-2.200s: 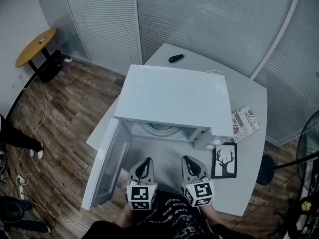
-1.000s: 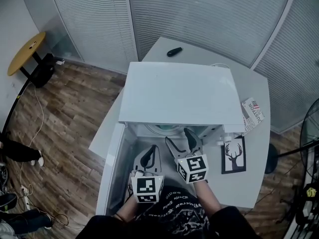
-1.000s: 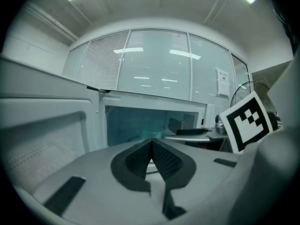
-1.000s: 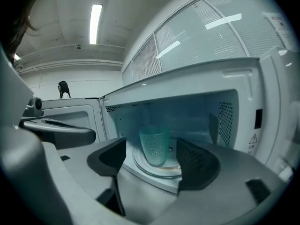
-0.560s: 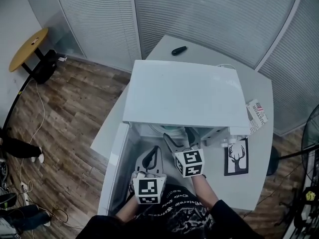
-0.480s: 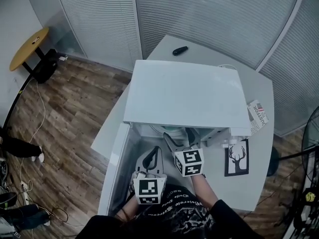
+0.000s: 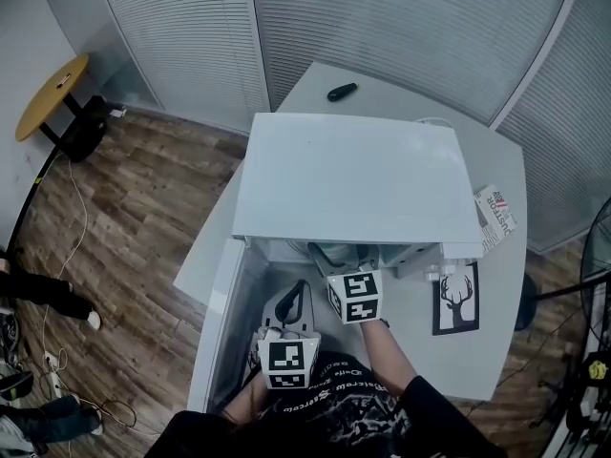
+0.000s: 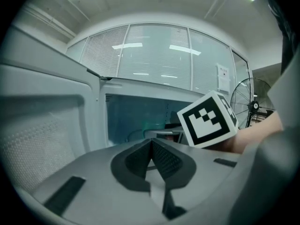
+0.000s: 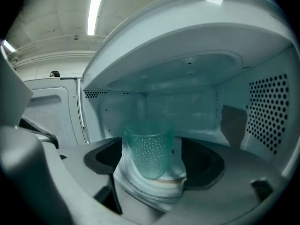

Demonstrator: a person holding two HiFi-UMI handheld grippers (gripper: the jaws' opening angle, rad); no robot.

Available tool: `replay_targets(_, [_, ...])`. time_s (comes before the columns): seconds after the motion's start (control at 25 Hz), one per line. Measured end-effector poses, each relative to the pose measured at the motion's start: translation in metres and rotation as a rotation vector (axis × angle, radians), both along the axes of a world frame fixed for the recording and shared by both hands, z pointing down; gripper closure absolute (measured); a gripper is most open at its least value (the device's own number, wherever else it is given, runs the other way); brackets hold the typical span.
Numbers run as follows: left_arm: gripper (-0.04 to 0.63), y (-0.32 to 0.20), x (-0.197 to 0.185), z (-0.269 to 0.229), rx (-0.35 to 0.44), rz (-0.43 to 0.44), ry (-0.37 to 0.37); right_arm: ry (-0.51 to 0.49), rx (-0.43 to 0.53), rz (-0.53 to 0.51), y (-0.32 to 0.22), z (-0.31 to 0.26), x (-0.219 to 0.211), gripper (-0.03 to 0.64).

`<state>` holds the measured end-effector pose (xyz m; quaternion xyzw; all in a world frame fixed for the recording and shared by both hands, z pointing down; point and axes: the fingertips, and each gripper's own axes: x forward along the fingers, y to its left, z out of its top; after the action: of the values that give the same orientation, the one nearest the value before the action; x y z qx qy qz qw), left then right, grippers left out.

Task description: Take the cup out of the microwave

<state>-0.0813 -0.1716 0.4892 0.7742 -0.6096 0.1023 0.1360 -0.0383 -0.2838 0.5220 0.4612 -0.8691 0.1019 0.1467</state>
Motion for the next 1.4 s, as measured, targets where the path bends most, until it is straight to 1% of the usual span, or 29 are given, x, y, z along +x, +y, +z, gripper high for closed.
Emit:
replay_targets(0.32, [0.589,0.002,-0.009,0.007,-0.024,-0.021,-0.002,-0.013,-0.032,-0.019,-0.011,0.013,-0.013,0.236])
replay_targets(0.6, [0.589,0.004,-0.009,0.009,-0.031,-0.019,-0.008,-0.016,-0.047,-0.026,-0.017,0.018,-0.017,0.236])
replay_targets(0.76, [0.589,0.004,-0.01,0.009,-0.035,-0.019,-0.013,0.011,-0.039,-0.033,-0.018,0.02,-0.018,0.238])
replay_targets(1.4, [0.589,0.005,-0.012,0.011,-0.03,-0.017,-0.023,0.026,-0.028,-0.047,-0.019,0.018,-0.016,0.25])
